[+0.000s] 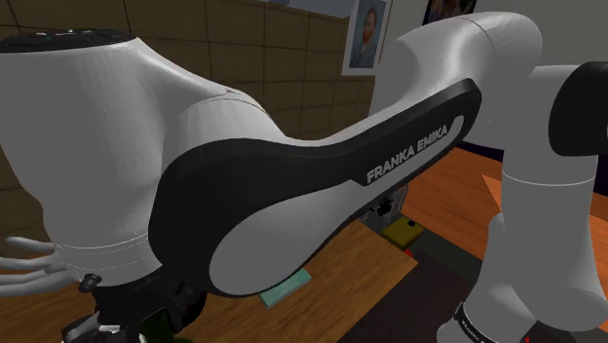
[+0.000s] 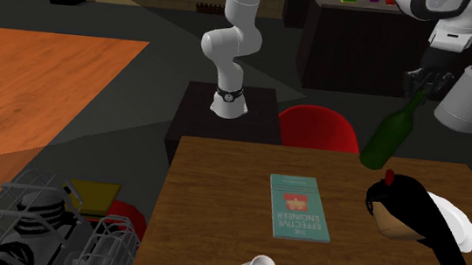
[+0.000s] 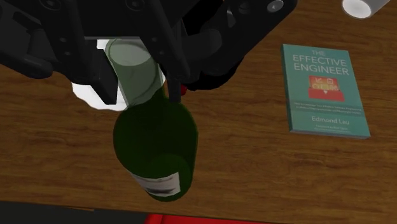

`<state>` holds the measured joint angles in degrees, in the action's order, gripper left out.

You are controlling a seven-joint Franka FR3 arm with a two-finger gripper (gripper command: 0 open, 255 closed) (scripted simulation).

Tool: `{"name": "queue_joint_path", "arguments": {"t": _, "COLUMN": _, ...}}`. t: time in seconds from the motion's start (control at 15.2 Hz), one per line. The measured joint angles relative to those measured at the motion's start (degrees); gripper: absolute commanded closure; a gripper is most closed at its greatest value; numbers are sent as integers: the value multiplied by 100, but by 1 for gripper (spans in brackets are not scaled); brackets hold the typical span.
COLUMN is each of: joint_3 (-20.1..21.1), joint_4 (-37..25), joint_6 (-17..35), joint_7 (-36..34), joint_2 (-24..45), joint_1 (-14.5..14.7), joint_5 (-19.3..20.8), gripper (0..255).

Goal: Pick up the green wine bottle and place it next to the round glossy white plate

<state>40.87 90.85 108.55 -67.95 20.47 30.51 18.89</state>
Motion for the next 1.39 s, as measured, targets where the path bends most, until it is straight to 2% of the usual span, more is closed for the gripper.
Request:
{"name": "queue_joint_path", "arguments": {"t": 0.4, "joint_3": -4, "joint_4": 83, "joint_6": 83, "joint_7": -15, "joint_2": 0, "joint_1": -9, "joint_5": 8, "gripper": 255}}
{"name": "queue_joint_path", "arguments": {"t": 0.46, "joint_3": -4, "joint_4": 85, "joint_6": 84, "joint_7": -15, "joint_2": 0, "joint_1": -9, "joint_5": 8, "gripper": 0}}
{"name": "queue_joint_path", "arguments": {"t": 0.86, "joint_3": -3, "joint_4": 84, "joint_6": 85, "joint_7": -15, "joint_2": -2, "joint_1": -10, "joint_5": 8, "gripper": 0}}
{"name": "queue_joint_path", "arguments": {"t": 1.19, "joint_3": 51, "joint_4": -458, "joint_6": -501, "joint_7": 59, "joint_2": -81, "joint_1": 58, "joint_5": -79, "gripper": 0}}
{"name": "queue_joint_path", "arguments": {"t": 1.39, "joint_3": 63, "joint_4": -484, "joint_6": -565, "joint_7": 78, "joint_2": -123, "joint_1": 46, "joint_5": -109, "gripper": 0}}
